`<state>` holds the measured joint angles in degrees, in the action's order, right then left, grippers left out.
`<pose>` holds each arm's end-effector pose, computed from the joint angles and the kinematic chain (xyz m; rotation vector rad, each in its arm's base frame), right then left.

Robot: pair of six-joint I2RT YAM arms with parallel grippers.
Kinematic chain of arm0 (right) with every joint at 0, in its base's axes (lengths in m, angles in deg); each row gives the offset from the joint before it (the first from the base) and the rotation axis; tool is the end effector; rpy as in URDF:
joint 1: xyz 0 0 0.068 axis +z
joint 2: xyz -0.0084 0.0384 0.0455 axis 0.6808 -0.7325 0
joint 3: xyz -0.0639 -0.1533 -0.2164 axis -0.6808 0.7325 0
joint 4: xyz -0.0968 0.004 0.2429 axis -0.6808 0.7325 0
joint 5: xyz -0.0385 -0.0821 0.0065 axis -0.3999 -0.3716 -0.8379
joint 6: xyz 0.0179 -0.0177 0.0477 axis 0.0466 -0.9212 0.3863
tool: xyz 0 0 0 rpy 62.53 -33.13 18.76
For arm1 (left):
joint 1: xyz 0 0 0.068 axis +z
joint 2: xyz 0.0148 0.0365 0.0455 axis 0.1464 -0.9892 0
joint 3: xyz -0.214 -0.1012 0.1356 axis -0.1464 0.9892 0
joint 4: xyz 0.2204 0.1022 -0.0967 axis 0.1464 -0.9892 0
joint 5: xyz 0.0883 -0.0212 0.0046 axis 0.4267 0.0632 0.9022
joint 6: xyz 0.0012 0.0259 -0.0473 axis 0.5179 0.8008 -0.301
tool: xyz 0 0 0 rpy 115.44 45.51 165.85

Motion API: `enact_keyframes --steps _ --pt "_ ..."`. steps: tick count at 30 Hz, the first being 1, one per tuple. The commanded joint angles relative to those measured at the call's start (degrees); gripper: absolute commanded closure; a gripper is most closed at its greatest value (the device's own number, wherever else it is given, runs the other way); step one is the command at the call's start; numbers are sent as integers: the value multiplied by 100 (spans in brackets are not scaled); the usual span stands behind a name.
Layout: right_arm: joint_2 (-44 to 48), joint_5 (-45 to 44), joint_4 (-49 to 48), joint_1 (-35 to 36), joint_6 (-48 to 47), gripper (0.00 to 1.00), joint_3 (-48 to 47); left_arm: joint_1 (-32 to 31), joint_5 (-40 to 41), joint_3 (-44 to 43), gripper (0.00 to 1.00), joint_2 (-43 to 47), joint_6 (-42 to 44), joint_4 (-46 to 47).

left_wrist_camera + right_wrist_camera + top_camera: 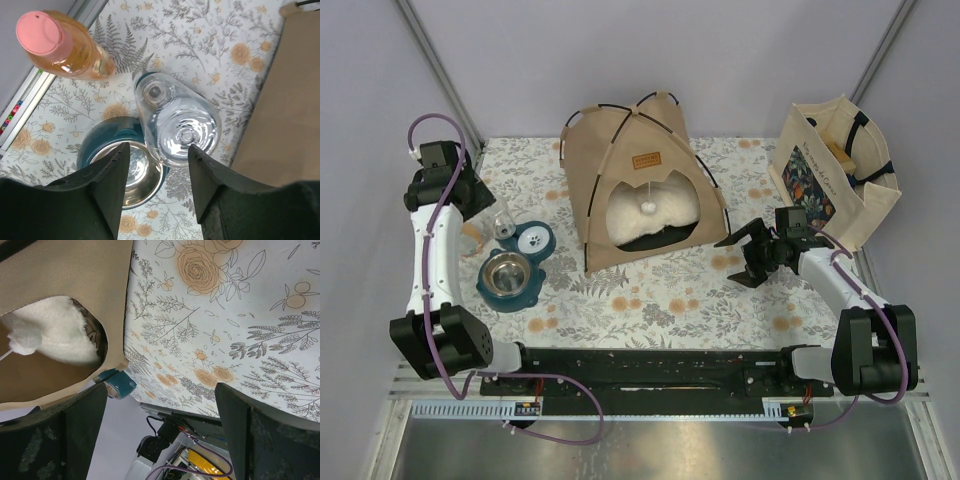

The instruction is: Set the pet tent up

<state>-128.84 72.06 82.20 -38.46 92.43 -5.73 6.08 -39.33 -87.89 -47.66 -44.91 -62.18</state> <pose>0.2403 0.0349 0.2013 1.2027 2.5086 0.9938 0.2719 0.0744 0.3682 -0.8038 2.2552 0.0711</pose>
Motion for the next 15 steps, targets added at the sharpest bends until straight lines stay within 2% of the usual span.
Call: enact_keyframes --steps 1,7,15 --pt "171 154 -189 -14 76 2 40 44 290 170 49 -132 -44 185" --pt "197 163 -215 -14 103 3 84 79 545 223 56 -308 -61 185" --pt "153 171 -250 -14 129 3 58 132 712 382 56 -484 -158 220"
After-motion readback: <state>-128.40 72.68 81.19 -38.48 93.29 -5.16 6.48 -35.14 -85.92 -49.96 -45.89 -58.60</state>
